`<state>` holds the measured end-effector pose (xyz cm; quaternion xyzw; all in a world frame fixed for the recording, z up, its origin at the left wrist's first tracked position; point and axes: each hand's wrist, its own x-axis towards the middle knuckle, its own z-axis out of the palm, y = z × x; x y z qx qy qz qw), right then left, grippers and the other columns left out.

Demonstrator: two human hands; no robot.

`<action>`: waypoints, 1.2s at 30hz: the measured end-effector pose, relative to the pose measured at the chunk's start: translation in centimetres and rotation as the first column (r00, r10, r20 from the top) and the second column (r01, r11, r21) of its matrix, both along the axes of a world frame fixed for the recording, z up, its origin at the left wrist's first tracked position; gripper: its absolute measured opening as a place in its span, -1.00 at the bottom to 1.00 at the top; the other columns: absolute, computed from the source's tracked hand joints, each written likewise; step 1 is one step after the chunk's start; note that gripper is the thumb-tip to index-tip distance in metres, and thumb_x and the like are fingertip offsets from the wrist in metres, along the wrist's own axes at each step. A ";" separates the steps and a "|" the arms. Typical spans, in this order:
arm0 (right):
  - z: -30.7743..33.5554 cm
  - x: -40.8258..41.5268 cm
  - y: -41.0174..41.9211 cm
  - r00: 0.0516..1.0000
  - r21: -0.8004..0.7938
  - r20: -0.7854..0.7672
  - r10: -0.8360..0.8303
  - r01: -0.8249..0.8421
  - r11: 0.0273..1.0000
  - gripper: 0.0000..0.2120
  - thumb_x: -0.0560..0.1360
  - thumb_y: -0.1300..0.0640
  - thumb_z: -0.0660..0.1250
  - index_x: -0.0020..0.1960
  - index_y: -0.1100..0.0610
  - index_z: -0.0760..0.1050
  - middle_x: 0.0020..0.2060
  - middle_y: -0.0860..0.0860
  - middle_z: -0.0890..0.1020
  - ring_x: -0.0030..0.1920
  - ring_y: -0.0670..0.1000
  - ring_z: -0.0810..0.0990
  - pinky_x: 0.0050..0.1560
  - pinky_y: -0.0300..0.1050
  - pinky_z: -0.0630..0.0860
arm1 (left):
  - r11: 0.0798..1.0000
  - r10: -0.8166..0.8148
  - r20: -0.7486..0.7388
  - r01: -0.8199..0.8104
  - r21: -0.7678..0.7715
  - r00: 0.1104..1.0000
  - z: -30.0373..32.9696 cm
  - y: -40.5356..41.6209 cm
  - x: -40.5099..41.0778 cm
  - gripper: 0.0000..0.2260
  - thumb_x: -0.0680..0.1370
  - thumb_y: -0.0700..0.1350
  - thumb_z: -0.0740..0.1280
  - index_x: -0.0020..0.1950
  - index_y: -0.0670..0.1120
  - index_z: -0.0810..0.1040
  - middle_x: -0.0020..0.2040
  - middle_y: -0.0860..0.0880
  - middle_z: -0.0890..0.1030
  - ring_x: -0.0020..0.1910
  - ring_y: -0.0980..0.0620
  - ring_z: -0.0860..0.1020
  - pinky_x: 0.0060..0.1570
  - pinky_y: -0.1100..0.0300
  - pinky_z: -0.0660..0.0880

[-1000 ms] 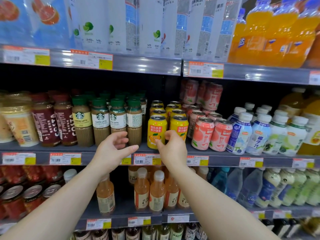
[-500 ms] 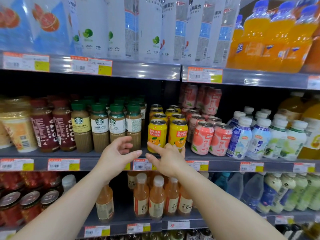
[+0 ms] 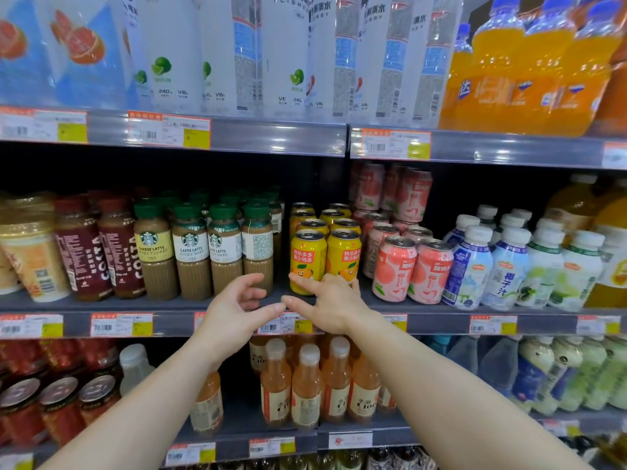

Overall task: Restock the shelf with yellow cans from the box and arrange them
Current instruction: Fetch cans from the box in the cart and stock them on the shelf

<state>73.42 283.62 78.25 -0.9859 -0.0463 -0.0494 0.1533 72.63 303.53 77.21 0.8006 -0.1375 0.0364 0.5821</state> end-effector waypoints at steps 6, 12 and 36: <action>0.4 -1.5 -1.6 0.993 0.146 0.115 0.034 -0.051 0.988 -0.47 0.55 -0.33 0.10 0.48 -0.25 0.23 0.16 0.05 0.51 0.29 0.11 0.41 0.36 0.16 0.30 | 0.999 0.019 0.049 -0.021 0.040 0.999 0.7 -2.0 -0.3 -0.43 0.39 0.02 0.51 0.37 0.07 0.40 0.18 0.04 0.55 0.18 0.05 0.52 0.10 0.16 0.46; -0.3 -6.1 -7.4 0.970 0.211 0.233 -0.073 0.022 0.977 -0.55 0.63 -0.12 0.14 0.45 0.05 0.39 0.29 0.10 0.51 0.31 0.10 0.43 0.27 -0.03 0.37 | 0.878 0.186 0.344 -0.313 0.363 0.921 1.0 -7.9 -1.4 -0.52 0.49 0.15 0.34 0.36 0.01 0.45 0.28 -0.04 0.53 0.27 -0.09 0.47 0.23 -0.08 0.43; -7.4 -40.2 -60.5 0.668 -0.216 0.013 -0.744 0.728 0.650 -0.42 0.64 -0.17 -0.04 0.59 0.04 0.00 0.58 0.08 0.05 0.57 0.16 -0.08 0.50 0.22 -0.14 | 0.520 -0.553 0.171 0.178 0.835 0.815 -7.0 -69.2 -26.6 -0.44 0.61 0.20 -0.01 0.56 0.03 0.03 0.59 -0.05 -0.01 0.56 -0.10 -0.09 0.50 -0.10 -0.17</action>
